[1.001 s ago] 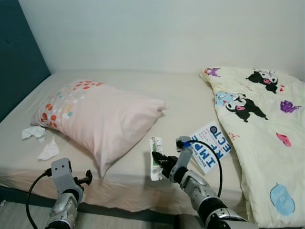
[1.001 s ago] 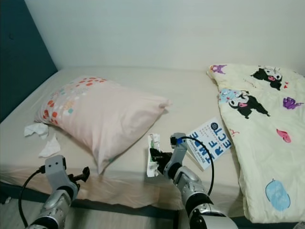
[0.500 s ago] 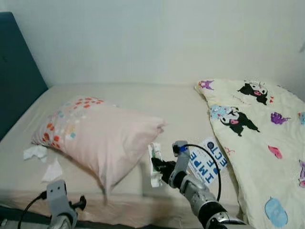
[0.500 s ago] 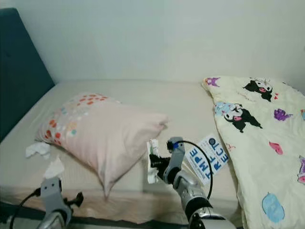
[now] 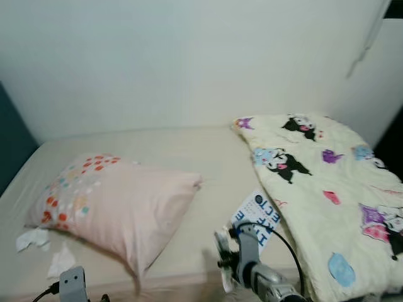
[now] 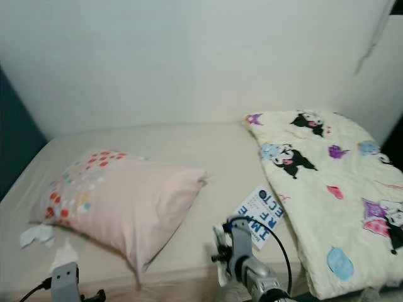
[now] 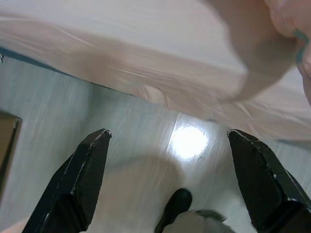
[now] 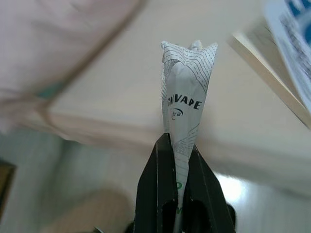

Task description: Clean up the room

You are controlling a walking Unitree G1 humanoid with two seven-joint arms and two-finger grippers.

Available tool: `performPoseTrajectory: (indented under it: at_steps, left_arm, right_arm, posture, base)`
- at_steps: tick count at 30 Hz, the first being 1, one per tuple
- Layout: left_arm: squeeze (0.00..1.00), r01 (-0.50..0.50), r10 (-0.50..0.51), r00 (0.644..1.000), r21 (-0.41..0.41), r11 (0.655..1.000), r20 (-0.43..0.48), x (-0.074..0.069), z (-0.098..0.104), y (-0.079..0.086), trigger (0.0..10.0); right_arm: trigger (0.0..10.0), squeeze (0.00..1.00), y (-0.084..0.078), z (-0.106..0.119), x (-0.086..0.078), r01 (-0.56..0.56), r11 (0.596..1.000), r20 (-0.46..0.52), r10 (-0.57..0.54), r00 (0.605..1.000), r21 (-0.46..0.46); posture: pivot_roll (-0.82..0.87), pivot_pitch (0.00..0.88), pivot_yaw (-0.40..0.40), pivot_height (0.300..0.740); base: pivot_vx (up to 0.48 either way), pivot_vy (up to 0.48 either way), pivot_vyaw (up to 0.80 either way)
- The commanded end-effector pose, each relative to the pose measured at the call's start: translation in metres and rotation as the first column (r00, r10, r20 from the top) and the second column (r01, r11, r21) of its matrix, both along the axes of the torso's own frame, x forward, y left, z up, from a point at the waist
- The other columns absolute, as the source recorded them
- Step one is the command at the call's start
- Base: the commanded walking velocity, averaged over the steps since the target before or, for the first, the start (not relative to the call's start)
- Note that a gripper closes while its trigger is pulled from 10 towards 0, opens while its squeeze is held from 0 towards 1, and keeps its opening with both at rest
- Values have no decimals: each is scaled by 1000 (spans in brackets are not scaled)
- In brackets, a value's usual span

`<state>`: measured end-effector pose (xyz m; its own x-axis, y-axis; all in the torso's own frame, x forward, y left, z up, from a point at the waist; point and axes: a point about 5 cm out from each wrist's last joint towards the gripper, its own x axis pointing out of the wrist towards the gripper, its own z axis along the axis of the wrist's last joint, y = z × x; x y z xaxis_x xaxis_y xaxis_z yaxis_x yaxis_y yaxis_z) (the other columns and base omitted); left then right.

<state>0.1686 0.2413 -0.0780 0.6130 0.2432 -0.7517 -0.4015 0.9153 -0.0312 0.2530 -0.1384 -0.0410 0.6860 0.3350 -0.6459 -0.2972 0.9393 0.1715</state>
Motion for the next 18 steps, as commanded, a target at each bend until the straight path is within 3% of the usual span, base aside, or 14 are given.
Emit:
performPoseTrajectory:
  at_steps: [1, 4, 5, 7, 10, 12, 18]
  left_arm:
    - [0, 9, -10, 999, -5, 1000, -34, -5, -4, -3, 10000]
    - [0, 18, -18, 998, -6, 1000, -52, -9, -6, -4, 10000]
    - [0, 21, -22, 998, -17, 1000, -54, -10, -6, -5, 10000]
    - [0, 21, -22, 998, -17, 1000, -54, -10, -6, -5, 10000]
    - [0, 30, -32, 999, -48, 998, -44, -8, -7, -9, 10000]
    - [0, 30, -32, 999, -48, 998, -44, -8, -7, -9, 10000]
    - [0, 36, -38, 998, -38, 999, -49, -4, -5, -10, 10000]
  right_arm:
    - [10000, 0, -2, -5, -6, 3, 1000, -33, -3, 999, -25]
    - [10000, 0, -10, -14, -19, 14, 998, -76, -18, 997, -54]
    - [10000, 0, -13, -20, -27, -3, 997, -108, -6, 994, -83]
    - [10000, 0, -13, -20, -27, -3, 997, -108, -6, 994, -83]
    - [10000, 0, -21, -33, -48, -39, 982, -188, 4, 982, -184]
    - [10000, 0, -21, -33, -48, -39, 982, -188, 4, 982, -184]
    - [10000, 0, -25, -40, -60, -45, 974, -225, -6, 974, -221]
  posture:
    - [-21, 0, -14, 727]
    - [-19, 0, -17, 727]
    - [-18, 0, -18, 727]
    - [-18, 0, -18, 727]
    - [-15, 0, -20, 727]
    - [-15, 0, -20, 727]
    - [-17, 0, -18, 727]
  base:
    - [0, 0, 0]
    - [0, 0, 0]
    - [0, 0, 725]
    - [0, 0, 725]
    - [0, 0, 717]
    - [0, 0, 712]
    - [0, -393, 712]
